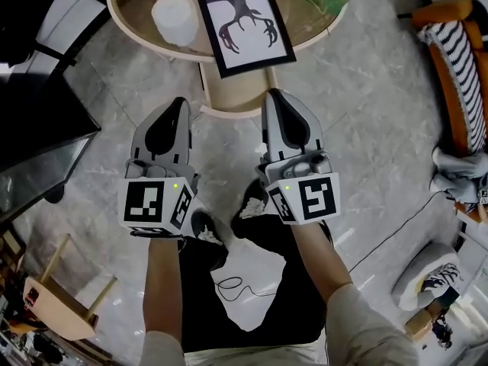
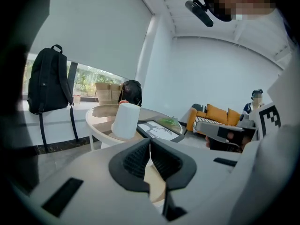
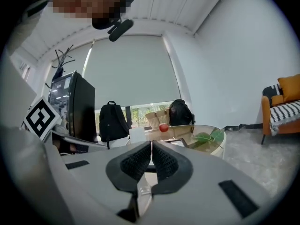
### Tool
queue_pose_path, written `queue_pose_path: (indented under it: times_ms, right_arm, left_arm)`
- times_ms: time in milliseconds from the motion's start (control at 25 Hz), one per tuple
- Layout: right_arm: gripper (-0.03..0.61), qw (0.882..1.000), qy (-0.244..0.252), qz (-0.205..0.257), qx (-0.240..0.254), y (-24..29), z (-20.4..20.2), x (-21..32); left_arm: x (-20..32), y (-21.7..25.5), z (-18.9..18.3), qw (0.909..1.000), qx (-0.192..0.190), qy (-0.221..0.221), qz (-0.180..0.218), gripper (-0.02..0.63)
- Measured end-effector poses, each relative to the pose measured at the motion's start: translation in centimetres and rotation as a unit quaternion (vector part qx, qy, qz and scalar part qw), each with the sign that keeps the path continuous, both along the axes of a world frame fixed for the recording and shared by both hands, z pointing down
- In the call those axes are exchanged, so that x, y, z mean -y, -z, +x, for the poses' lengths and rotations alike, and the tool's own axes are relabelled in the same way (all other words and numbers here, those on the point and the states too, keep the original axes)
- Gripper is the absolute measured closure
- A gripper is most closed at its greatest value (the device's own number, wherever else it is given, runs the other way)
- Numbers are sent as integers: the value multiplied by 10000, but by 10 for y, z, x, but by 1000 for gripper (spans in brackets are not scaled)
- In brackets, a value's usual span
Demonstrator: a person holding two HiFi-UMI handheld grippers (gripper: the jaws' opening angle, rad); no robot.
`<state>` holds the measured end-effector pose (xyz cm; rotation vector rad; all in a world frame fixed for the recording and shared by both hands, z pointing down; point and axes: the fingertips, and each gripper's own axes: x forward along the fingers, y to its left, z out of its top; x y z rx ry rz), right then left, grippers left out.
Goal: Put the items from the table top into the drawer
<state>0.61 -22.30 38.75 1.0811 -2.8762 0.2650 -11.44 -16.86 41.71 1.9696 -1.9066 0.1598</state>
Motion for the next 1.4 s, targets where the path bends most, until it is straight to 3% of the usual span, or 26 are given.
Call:
queue_pose_path:
  times_ms: [200,480,800,1080,1120,1200,1240,1400]
  right_arm:
    - [543,9996,189,-139,167,-40,-14,6]
    - [543,9953,933,215,-123,-75,-35,-15]
    - [543,9940,731,776,251,-26,-69,22]
    - [540,9913,1177,584,-32,0,-125,37]
    - [521,9902,1262,592,-108,3,-131,37]
    - [345,9859,1501,643,-364,3,-142,36]
    - [309,9838,1589,675,-482,2,-146,36]
    - [276,9814,1614,746,-722,-3,-159,52]
  left_arm:
    - [20,-25,-15,9995,-74,48,311,591]
    - [40,-43,-31,9967,-43,42,809,591]
    - [50,-36,-40,9945,400,11,967,591]
    - [38,-22,-58,9926,471,-10,1119,591]
    - [34,-22,-59,9927,470,-24,1110,591]
    - [27,-23,-58,9931,473,-54,1068,591]
    - [25,-23,-59,9933,486,-60,1051,591]
    - [21,-22,-62,9929,523,23,1070,591]
